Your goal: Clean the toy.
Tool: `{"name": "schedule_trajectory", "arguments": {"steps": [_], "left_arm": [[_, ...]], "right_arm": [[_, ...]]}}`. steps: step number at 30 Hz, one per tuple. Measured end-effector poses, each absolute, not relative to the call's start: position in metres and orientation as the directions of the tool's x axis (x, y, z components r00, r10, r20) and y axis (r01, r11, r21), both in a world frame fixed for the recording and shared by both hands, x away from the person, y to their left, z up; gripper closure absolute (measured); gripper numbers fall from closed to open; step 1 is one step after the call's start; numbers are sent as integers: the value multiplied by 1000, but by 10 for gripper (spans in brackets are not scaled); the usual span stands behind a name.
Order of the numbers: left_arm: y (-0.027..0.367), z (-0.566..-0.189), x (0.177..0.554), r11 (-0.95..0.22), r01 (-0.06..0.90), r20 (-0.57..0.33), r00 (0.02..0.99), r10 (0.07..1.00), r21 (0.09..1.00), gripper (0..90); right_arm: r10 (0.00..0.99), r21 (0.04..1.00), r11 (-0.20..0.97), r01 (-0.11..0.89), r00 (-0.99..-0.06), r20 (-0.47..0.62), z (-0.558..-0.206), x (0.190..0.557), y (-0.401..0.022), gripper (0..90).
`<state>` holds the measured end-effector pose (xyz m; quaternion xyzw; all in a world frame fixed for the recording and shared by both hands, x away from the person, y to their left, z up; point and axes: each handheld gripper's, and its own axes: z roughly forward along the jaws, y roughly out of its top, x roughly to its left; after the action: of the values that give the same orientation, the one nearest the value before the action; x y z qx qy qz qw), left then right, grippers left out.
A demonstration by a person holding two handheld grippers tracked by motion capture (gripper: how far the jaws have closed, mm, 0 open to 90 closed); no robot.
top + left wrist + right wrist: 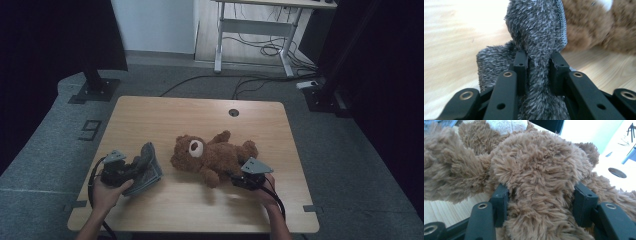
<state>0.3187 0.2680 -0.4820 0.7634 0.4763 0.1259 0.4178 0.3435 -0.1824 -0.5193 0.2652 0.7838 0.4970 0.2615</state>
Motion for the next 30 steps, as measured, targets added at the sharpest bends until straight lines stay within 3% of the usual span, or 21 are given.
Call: {"name": "schedule_trajectory", "arguments": {"steps": [7,16,30], "left_arm": [[282,-500,312,-220,679,-187,472,862,701,612],[268,-497,311,-258,666,-138,481,866,700,239],[228,-487,312,-281,579,-142,578,804,765,251]], "right_arm": [[688,919,359,163,-712,-142,-520,343,-182,352],[710,916,349,199,-694,-120,-520,344,-183,256],[748,940,275,201,-659,-78,-511,332,-209,261]]}}
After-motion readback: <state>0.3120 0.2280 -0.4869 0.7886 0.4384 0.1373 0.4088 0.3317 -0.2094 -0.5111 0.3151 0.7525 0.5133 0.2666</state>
